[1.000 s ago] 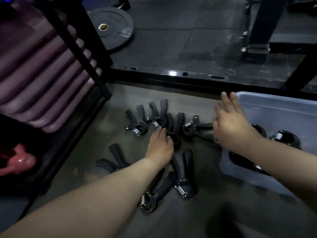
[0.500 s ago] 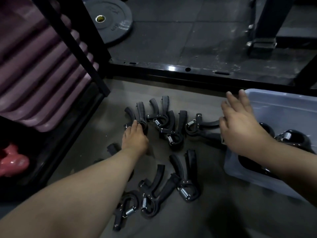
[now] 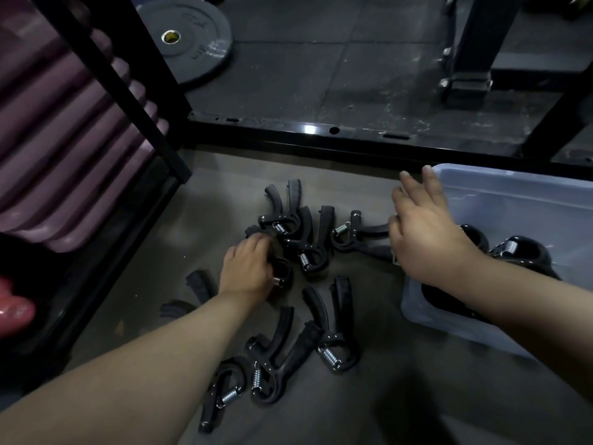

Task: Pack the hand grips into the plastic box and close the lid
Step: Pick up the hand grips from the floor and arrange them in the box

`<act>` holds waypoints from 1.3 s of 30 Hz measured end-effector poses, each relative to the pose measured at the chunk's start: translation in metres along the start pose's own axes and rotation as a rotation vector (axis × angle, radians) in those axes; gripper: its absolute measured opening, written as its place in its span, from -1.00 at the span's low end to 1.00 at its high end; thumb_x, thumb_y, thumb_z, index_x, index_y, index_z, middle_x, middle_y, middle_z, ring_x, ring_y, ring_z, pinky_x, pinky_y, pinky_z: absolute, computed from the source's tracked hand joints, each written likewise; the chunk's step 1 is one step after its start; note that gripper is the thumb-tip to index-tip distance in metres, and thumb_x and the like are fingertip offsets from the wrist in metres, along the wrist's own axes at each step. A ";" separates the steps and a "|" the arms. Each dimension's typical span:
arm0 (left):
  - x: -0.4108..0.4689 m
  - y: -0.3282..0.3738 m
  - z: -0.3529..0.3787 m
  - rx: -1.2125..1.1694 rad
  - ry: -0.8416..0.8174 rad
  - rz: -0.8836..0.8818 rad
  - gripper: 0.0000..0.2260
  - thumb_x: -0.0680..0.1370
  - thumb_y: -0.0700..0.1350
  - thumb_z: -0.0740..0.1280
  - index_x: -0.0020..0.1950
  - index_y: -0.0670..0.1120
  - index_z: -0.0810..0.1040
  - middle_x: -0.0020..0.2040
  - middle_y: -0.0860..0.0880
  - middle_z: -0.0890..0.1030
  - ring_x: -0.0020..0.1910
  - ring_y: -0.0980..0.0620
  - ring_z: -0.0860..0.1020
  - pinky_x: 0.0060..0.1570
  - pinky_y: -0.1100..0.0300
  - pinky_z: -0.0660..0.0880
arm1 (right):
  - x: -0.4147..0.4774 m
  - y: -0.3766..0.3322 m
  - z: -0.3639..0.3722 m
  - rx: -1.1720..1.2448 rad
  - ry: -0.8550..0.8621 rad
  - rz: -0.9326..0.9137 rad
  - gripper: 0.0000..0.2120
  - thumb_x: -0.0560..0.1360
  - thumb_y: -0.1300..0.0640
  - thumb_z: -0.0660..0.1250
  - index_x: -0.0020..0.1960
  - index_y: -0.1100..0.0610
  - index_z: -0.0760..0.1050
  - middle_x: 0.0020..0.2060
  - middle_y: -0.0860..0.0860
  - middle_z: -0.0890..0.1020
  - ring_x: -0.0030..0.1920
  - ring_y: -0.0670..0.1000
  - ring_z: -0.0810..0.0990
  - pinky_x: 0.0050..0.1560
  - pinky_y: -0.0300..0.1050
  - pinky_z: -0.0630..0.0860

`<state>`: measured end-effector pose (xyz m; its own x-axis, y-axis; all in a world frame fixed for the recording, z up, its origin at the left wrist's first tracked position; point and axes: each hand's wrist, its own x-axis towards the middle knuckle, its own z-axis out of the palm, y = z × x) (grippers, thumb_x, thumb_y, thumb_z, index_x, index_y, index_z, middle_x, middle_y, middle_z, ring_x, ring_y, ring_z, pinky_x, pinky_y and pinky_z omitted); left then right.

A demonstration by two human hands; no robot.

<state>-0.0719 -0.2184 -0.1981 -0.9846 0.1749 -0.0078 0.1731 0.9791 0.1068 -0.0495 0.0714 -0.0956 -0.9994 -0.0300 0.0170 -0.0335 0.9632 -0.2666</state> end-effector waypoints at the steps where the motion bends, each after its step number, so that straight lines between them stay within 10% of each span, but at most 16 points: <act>1: 0.001 -0.004 -0.004 -0.008 -0.066 -0.034 -0.52 0.49 -0.11 0.17 0.43 0.01 0.38 0.46 0.02 0.36 0.42 -0.04 0.33 0.32 0.05 0.20 | 0.000 0.000 0.000 -0.004 -0.002 -0.004 -0.49 0.61 0.13 0.05 0.51 0.32 0.13 0.56 0.16 0.02 0.53 0.18 -0.29 0.53 0.00 -0.22; 5: -0.001 -0.013 -0.008 0.072 -0.183 -0.035 -0.37 0.49 -0.18 0.22 0.57 0.05 0.18 0.58 0.04 0.14 0.52 -0.02 0.17 0.43 0.04 0.09 | 0.000 0.000 -0.001 0.023 -0.019 0.012 -0.49 0.62 0.12 0.02 0.52 0.30 0.11 0.56 0.12 -0.01 0.53 0.14 -0.32 0.51 -0.05 -0.23; 21: -0.023 -0.029 -0.004 0.313 -0.012 0.284 -0.49 0.31 -0.18 0.52 0.24 -0.08 0.53 -0.04 -0.02 0.61 -0.03 -0.11 0.60 0.08 0.06 0.26 | -0.002 -0.004 -0.008 0.001 -0.066 0.032 -0.47 0.63 0.11 -0.02 0.54 0.31 0.05 0.56 0.13 -0.02 0.52 0.16 -0.35 0.53 -0.01 -0.26; 26: -0.023 0.021 -0.039 -0.245 0.181 -0.040 -0.95 0.61 -0.18 0.25 -0.02 -0.15 0.45 -0.16 -0.16 0.55 -0.17 -0.21 0.50 -0.15 -0.02 0.39 | -0.005 -0.008 -0.013 -0.077 -0.089 0.005 -0.47 0.64 0.13 -0.03 0.53 0.36 0.04 0.55 0.20 0.00 0.52 0.22 -0.32 0.52 0.05 -0.29; 32: 0.002 0.099 -0.081 -1.183 0.038 -0.506 -0.68 0.67 -0.03 0.09 -0.15 -0.10 0.52 -0.26 -0.04 0.63 -0.32 -0.01 0.60 -0.27 0.16 0.57 | -0.005 -0.001 -0.011 0.118 -0.070 0.027 -0.47 0.63 0.10 -0.02 0.55 0.26 0.07 0.57 0.04 -0.04 0.53 0.06 -0.36 0.52 -0.08 -0.24; 39: -0.001 0.161 -0.112 -1.365 0.045 -0.360 -0.70 0.69 -0.12 0.11 -0.13 -0.18 0.51 -0.42 0.06 0.57 -0.53 0.19 0.45 -0.47 0.32 0.41 | -0.022 0.016 -0.015 0.380 -0.092 -0.047 -0.52 0.64 0.15 0.04 0.55 0.18 0.13 0.57 0.00 0.02 0.55 -0.06 -0.22 0.43 -0.26 -0.24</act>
<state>-0.0461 -0.0730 -0.0696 -0.9733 -0.0880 -0.2118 -0.2199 0.0946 0.9709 -0.0280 0.0918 -0.0863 -0.9927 -0.1125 -0.0439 -0.0631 0.7931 -0.6058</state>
